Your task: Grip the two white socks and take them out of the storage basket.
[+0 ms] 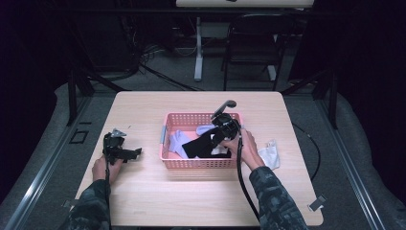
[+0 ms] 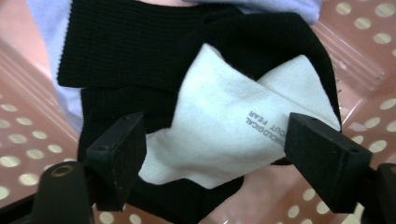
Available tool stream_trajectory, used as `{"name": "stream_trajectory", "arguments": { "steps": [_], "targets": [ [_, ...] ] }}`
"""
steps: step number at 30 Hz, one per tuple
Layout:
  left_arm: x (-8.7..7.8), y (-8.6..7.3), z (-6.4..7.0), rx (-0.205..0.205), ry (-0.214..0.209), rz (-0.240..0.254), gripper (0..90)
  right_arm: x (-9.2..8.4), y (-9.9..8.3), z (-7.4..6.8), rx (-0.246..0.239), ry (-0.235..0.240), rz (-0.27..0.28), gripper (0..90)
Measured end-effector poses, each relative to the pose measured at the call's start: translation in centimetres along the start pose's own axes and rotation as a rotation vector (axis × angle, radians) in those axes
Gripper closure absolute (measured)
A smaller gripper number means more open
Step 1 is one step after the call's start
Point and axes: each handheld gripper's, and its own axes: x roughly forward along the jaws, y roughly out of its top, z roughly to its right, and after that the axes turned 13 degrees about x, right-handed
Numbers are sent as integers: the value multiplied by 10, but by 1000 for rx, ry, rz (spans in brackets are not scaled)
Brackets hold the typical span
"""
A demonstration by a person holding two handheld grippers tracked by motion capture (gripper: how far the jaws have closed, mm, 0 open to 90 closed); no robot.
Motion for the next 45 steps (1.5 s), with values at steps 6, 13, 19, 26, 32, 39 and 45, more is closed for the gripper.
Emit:
{"name": "stream_trajectory", "arguments": {
  "steps": [6, 13, 19, 26, 32, 39, 45],
  "targets": [
    [0, 0, 0, 2, 1, 1, 0, 5, 1, 1, 1, -15, -25, 409],
    [0, 0, 0, 2, 1, 2, 0, 10, -1, -4, 3, 10, -26, 745],
    [0, 0, 0, 2, 1, 1, 0, -3, -3, -2, -27, 20, -25, 829],
    [0, 0, 0, 2, 1, 1, 0, -27, -5, -3, -33, 28, 38, 839],
    [0, 0, 0, 2, 1, 1, 0, -54, -5, -5, -52, 30, 89, 845],
    [0, 0, 0, 2, 1, 1, 0, -80, -3, -9, -69, 30, 137, 847],
    [0, 0, 0, 3, -2, -2, 0, -98, -2, -11, -77, 23, 163, 847]
  ]
}}
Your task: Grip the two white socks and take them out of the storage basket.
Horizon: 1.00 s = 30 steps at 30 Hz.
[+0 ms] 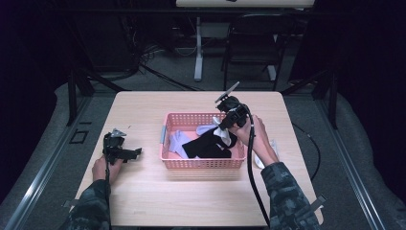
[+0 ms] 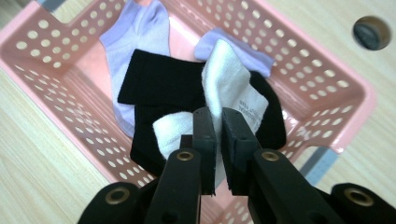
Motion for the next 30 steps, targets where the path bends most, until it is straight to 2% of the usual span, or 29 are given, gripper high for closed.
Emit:
{"name": "stream_trajectory", "arguments": {
  "steps": [14, 21, 30],
  "targets": [
    [0, 0, 0, -1, 1, 1, 0, -42, 9, 3, 3, 4, 74, 847],
    [0, 0, 0, -1, 0, 0, 0, -56, 8, 12, 13, -13, 85, 847],
    [0, 0, 0, -1, 3, 2, 0, -79, -9, 37, 62, -39, 118, 846]
  ]
}}
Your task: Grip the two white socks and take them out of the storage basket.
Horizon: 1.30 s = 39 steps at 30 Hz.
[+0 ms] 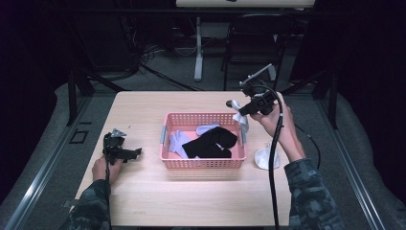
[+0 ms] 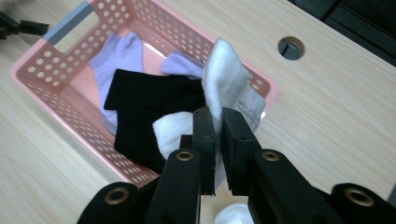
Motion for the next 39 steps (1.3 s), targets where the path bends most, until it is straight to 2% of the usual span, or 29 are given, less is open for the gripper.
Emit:
{"name": "stream_trajectory", "arguments": {
  "steps": [12, 20, 23, 26, 31, 32, 37, 39],
  "targets": [
    [0, 0, 0, -1, -1, -1, 0, -14, -21, 36, 65, -24, 10, 845],
    [-1, 0, 0, 0, -5, -5, 0, -16, -32, 51, 95, -42, 15, 845],
    [-1, 0, 0, 0, -5, -5, 0, -14, -36, 55, 105, -54, 14, 844],
    [-1, 0, 0, 0, -5, -5, 0, -10, -45, 63, 111, -91, -8, 845],
    [-1, 0, 0, 0, -5, -5, 0, -3, -57, 71, 123, -118, -26, 845],
    [-1, 0, 0, 0, -6, -5, 0, -1, -59, 73, 120, -136, -35, 845],
    [-1, 0, 0, 0, -6, -6, 0, 12, -68, 75, 125, -158, -69, 845],
    [-1, 0, 0, 0, -5, -5, 0, 20, -71, 75, 128, -145, -72, 845]
  ]
}}
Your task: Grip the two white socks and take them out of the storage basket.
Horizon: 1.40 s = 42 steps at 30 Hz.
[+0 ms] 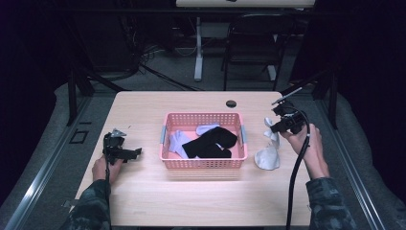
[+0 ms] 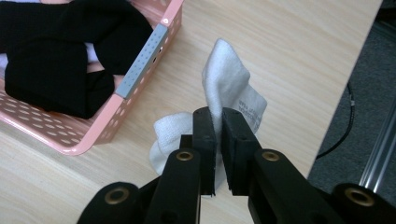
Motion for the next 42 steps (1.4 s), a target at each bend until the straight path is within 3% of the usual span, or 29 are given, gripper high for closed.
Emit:
{"name": "stream_trajectory", "arguments": {
  "steps": [5, 6, 9, 17, 21, 28, 32, 40, 42],
  "targets": [
    [0, 0, 0, 0, 0, 0, 0, 30, -6, -2, 47, 81, -20, 844],
    [0, 0, 0, 0, 0, 0, 0, 30, -6, -2, 47, 81, -20, 844],
    [0, 0, 0, -1, 3, 3, 0, 55, -11, -3, 67, 97, -56, 844],
    [0, 0, 0, 0, 3, 2, 0, 98, -20, -3, 110, 131, -114, 834],
    [0, 0, 0, -1, 4, 3, 0, 108, -23, -1, 122, 146, -135, 810],
    [0, 0, 0, -1, 4, 4, 0, 98, -24, 4, 132, 174, -82, 683],
    [0, 0, 0, 0, 0, 0, 0, 84, -29, 6, 123, 204, -46, 546],
    [0, 0, 0, 0, 0, 0, 0, 60, -46, 9, 85, 185, 27, 363],
    [0, 0, 0, 0, 3, 3, 0, 50, -55, 13, 80, 172, 41, 250]
  ]
}}
